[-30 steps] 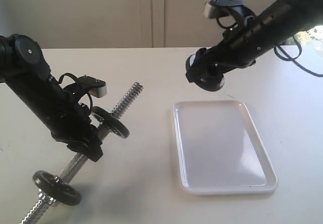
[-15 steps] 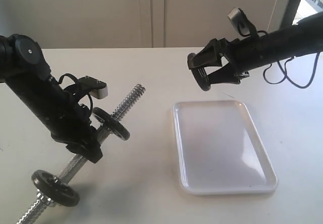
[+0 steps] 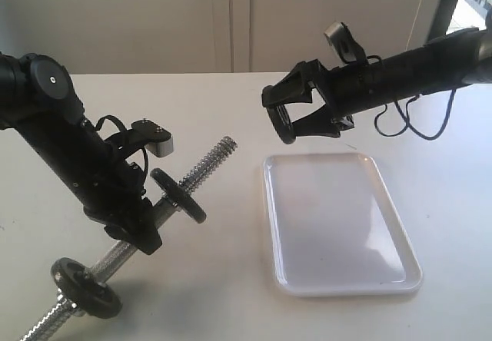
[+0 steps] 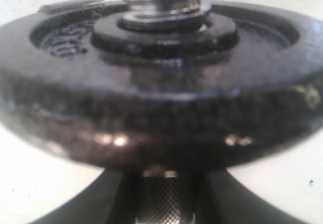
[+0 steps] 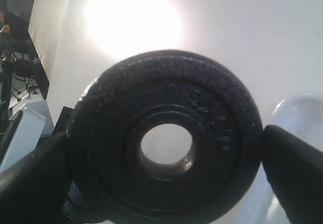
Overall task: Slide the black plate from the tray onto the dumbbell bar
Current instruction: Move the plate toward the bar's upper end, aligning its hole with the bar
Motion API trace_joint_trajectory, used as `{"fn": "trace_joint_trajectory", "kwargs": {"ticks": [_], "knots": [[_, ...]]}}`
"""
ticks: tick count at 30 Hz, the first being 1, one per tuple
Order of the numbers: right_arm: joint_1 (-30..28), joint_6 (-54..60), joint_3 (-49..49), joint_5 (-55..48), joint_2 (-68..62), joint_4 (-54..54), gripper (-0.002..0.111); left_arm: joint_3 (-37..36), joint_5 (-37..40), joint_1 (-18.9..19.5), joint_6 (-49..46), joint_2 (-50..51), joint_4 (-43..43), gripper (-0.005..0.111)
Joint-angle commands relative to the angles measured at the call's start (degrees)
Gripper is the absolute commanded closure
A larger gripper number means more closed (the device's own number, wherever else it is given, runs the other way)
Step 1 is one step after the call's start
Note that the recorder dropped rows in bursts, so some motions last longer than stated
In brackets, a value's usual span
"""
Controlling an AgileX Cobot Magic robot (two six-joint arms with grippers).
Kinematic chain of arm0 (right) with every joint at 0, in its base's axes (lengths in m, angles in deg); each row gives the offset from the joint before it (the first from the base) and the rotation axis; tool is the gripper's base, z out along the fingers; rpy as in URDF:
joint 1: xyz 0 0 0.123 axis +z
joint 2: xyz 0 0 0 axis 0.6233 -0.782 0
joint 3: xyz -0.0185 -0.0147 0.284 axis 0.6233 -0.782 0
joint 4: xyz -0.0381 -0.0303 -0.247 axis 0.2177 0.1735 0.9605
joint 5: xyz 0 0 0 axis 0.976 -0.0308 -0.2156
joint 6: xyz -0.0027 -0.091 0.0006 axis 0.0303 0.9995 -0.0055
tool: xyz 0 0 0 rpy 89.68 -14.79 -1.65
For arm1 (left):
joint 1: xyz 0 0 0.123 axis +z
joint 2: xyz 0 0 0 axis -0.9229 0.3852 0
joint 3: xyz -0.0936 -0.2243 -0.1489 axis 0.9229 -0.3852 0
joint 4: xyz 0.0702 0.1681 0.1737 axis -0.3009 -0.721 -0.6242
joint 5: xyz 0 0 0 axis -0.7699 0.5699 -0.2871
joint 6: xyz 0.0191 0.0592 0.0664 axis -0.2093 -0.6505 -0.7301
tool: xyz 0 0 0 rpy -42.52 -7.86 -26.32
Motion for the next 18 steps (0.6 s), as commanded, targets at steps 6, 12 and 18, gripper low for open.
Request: {"fn": "trace_joint_trajectory", "kwargs": {"ticks": [6, 12, 18], "knots": [[5.3, -1.5, 0.8, -2.2, 1.2, -5.4, 0.108, 1.3, 2.4, -0.1, -0.1, -3.2, 6.1, 0.107], [6.8, -1.5, 0.8, -2.2, 1.2, -6.6, 0.108, 1.3, 2.4, -0.1, -0.1, -3.2, 6.1, 0.107], [7.4, -1.5, 0.8, -2.2, 0.6, -7.1, 0.108, 1.3, 2.4, -0.1, -0.1, -3.2, 6.1, 0.107]]}}
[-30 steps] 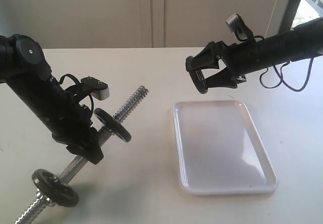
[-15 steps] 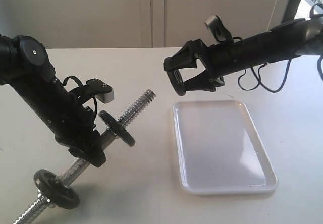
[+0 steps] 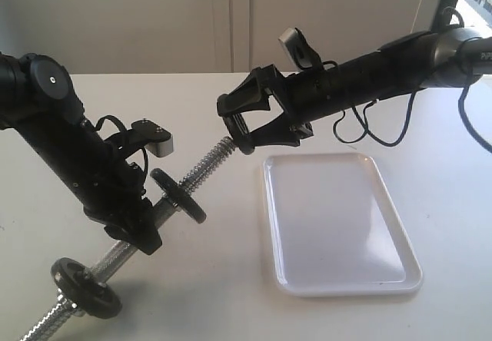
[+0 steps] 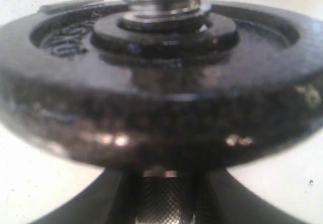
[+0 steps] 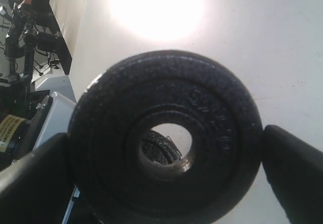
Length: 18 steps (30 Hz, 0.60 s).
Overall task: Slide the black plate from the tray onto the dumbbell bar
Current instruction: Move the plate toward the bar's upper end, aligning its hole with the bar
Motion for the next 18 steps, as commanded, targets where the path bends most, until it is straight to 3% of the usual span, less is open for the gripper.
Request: {"fn": "trace_joint_trajectory", "kwargs": {"ticks": [1, 18], "knots": [[0.4, 0.1, 0.8, -2.0, 0.4, -4.6, 0.108, 1.3, 2.4, -0.1, -0.1, -3.2, 6.0, 0.107], [0.7, -1.1, 0.8, -2.0, -0.4, -5.5, 0.108, 1.3, 2.5, -0.1, -0.1, -3.2, 6.0, 0.107]]}}
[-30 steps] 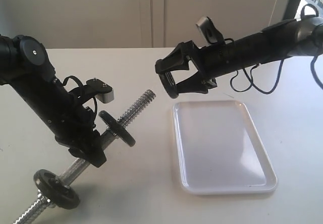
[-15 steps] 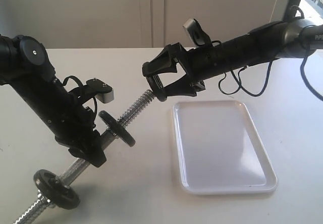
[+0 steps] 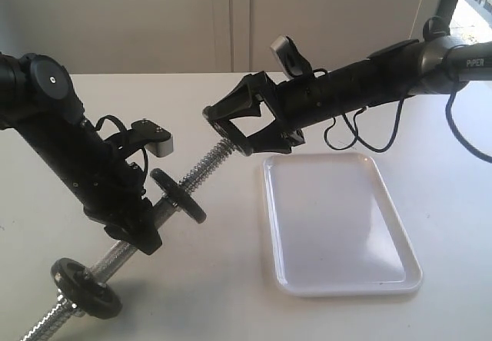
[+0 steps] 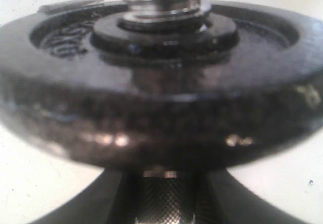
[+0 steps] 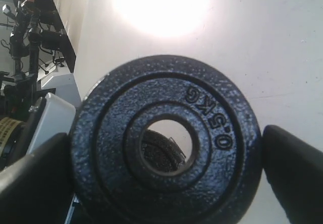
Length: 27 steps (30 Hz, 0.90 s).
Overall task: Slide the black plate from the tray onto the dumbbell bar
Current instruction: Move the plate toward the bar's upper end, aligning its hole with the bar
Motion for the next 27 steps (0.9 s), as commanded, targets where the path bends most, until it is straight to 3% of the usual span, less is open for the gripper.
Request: {"fn": "trace_joint_trajectory", "kwargs": {"ticks": [1, 27], "knots": [[-1.1, -0.5, 0.8, -2.2, 1.1, -4.3, 0.108, 1.3, 2.5, -0.1, -0.1, -3.2, 6.0, 0.107], [-2.4, -4.9, -0.9, -2.2, 5.8, 1.3, 0.108, 1.3, 2.2, -0.1, 1.2, -3.2, 6.0, 0.107]]}}
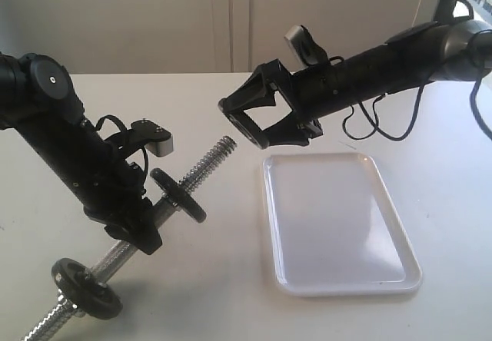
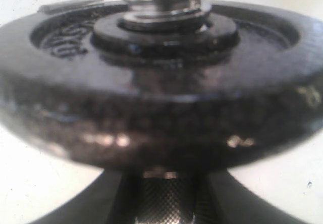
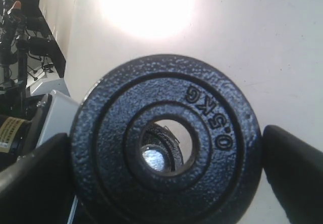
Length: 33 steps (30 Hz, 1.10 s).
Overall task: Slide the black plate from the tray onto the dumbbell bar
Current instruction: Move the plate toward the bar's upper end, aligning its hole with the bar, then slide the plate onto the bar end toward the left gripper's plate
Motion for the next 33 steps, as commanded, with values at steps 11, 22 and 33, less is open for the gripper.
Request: {"fn": "trace_joint_trajectory", "kwargs": {"ticks": [11, 22, 33], "knots": [[-0.1, 1.8, -4.9, -2.0, 3.4, -6.7, 0.108, 1.3, 2.2, -0.1, 0.6, -3.2, 6.0, 0.107], [2.3, 3.1, -5.0, -2.0, 3.4, -6.8, 0.108, 1.3, 2.2, -0.1, 0.6, -3.2, 6.0, 0.107], [2.8, 4.4, -5.0, -2.0, 3.1, -6.5, 0.108, 1.3, 2.2, -0.1, 0.6, -3.2, 6.1, 0.107]]}}
